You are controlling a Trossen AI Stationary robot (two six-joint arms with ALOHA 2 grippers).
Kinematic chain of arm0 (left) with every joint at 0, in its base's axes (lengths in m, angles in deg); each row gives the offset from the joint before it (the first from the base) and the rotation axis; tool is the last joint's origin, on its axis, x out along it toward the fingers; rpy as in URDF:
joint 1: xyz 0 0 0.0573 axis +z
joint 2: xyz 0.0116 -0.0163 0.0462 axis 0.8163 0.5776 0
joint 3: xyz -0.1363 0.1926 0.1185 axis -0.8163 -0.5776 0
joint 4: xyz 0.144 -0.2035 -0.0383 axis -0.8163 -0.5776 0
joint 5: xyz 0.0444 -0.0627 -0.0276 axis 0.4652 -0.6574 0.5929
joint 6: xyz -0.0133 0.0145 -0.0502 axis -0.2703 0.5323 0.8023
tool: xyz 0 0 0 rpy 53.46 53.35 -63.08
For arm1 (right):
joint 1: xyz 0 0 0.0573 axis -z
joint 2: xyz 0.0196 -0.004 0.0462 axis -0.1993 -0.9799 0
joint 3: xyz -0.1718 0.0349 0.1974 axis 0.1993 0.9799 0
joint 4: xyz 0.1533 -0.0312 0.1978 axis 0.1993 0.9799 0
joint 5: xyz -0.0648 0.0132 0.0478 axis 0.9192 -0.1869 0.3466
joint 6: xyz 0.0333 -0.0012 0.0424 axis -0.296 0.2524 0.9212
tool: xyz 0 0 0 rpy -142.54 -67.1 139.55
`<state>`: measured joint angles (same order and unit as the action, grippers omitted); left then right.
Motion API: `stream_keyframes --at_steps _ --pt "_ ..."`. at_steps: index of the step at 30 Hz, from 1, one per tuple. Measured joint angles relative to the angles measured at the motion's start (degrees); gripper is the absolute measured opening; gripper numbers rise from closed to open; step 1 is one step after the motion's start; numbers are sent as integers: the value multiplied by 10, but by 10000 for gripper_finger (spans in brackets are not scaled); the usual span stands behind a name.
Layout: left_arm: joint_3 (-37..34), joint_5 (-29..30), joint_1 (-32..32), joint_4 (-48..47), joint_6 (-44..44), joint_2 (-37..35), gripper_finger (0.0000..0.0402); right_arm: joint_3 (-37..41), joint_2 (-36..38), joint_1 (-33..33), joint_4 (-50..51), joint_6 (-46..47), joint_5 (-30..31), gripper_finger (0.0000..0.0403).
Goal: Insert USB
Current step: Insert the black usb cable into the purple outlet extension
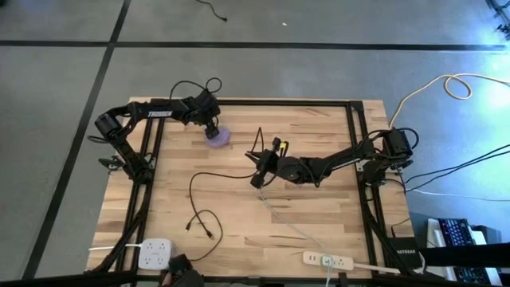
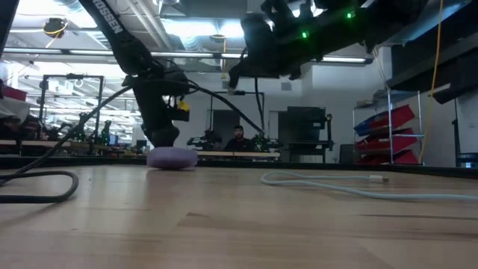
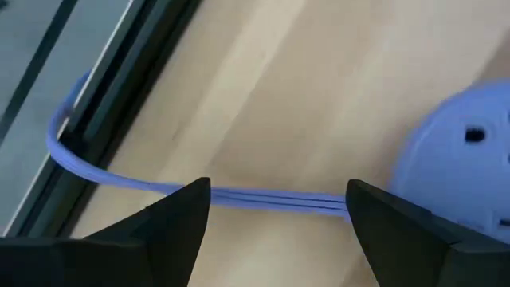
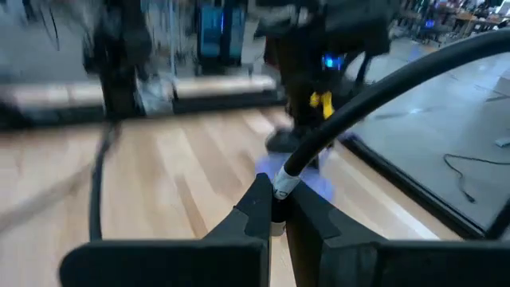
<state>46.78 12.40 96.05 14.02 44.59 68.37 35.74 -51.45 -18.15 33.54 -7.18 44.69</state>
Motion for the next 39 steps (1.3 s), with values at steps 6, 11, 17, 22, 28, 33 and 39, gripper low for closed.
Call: stream_keyframes --at_steps 6,11,17,22,28,33,39 --pt "0 -39 -33 -15 4 -12 280 -43 -57 48 -8 126 -10 0" --pt "0 -5 -37 -51 -18 -30 280 -147 -176 56 1 146 -16 0" --pt "-1 -24 -5 -11 -35 -94 280 -272 -260 56 36 187 0 0" --pt "0 -49 28 -54 5 -149 280 -338 -283 57 128 227 50 0" --pt "-28 -18 50 -82 57 -144 280 -379 -293 77 202 274 26 0" --pt "-68 79 61 44 65 -111 280 -379 -295 78 215 266 31 0" --pt "-69 10 66 0 47 -93 280 -379 -295 78 217 263 24 0"
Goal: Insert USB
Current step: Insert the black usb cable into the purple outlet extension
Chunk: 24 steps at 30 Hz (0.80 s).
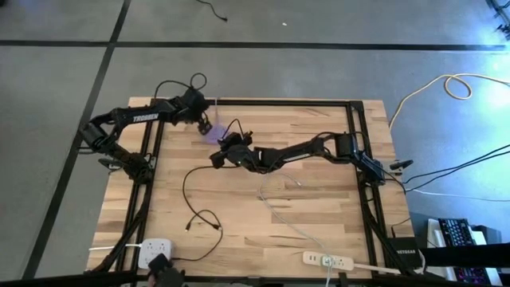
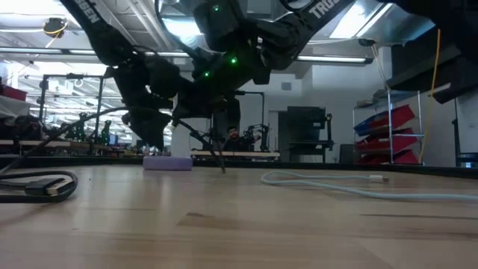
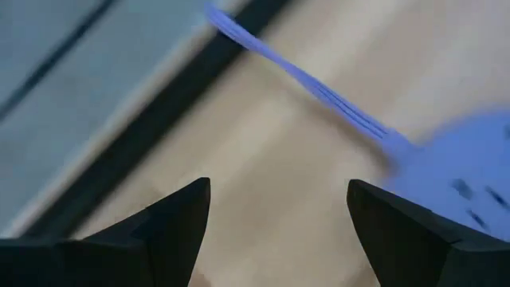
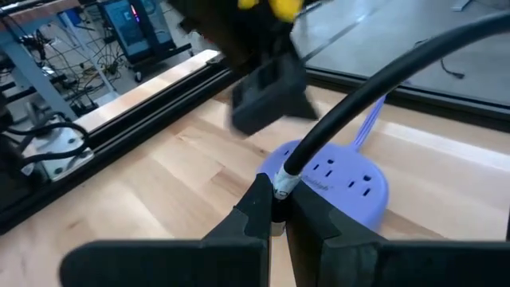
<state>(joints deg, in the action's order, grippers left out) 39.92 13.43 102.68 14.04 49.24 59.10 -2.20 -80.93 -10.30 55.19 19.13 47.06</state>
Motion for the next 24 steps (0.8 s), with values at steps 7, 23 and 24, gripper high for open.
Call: stream_keyframes --at_steps 7,23,24 --pt "0 -10 2 -37 -14 2 280 0 0 0 3 -7 -6 0" --pt "-69 -103 -41 102 -63 32 280 1 0 1 19 -48 -31 0" --pt "-70 -101 -42 117 -70 33 280 1 0 3 21 -48 -29 0"
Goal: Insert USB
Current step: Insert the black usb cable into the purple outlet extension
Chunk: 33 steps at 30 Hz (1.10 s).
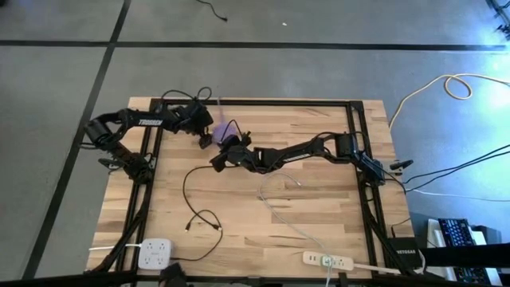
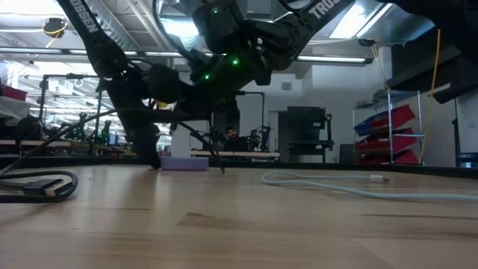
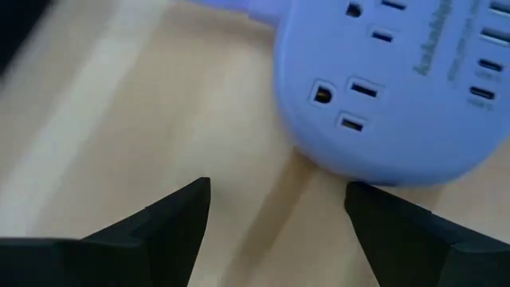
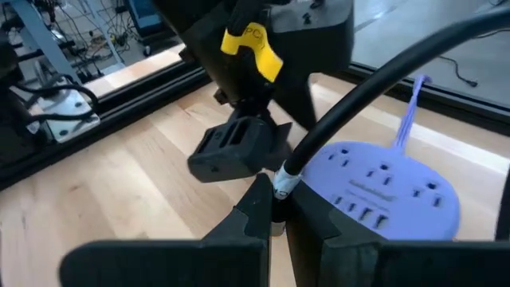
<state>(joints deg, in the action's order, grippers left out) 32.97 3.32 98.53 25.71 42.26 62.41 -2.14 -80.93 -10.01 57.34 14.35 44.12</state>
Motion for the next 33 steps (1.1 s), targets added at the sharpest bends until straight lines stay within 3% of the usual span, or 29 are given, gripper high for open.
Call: stream_keyframes --at_steps 5,10,14,17,23,26,33 --pt "0 -23 0 26 -26 0 280 12 5 7 -1 -4 -3 0" --pt "1 -58 -9 38 -71 14 280 96 46 20 -67 -12 -16 0" --pt "2 -62 -22 41 -78 32 280 180 75 45 -190 -15 -104 0" --pt "2 -65 -30 55 -69 38 280 200 84 58 -224 -16 -161 0" --pt "-16 -124 -35 96 -55 39 280 207 85 49 -235 -35 -168 0" --pt "-40 -144 -24 135 -35 39 280 238 104 37 -304 -44 -174 0" --pt "-59 -185 -22 180 3 34 306 332 159 43 -347 -38 -165 0"
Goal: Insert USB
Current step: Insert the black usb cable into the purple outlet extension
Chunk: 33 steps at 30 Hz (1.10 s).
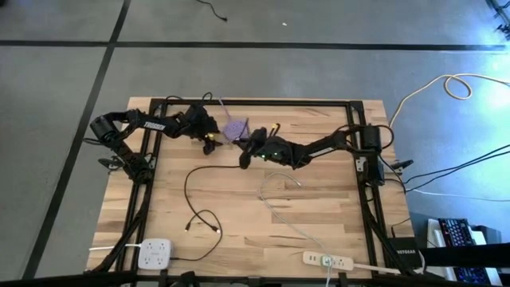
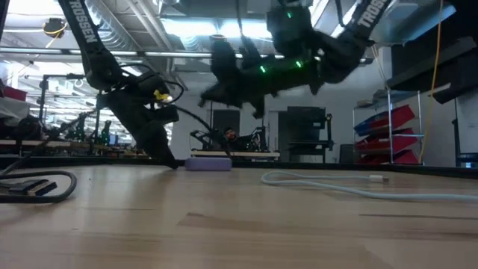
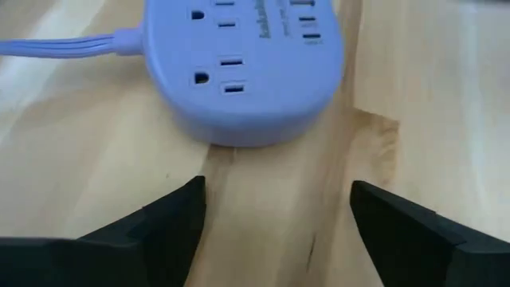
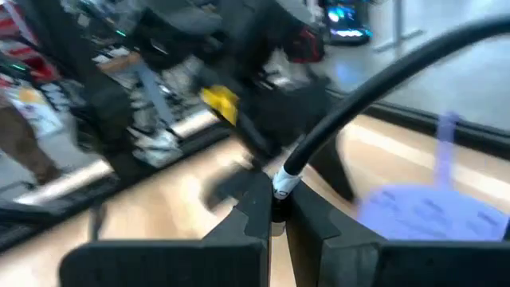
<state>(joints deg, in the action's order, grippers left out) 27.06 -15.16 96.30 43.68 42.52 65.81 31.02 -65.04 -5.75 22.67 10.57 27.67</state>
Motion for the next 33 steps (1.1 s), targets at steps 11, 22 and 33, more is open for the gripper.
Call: stream_keyframes --at_steps 11,22,33 --pt "0 40 -24 41 14 0 398 35 15 2 -38 17 -25 0" --pt "1 68 -26 77 86 0 398 35 15 2 -47 21 -44 0" --pt "1 79 -26 74 87 0 398 35 15 2 -46 21 -49 0"
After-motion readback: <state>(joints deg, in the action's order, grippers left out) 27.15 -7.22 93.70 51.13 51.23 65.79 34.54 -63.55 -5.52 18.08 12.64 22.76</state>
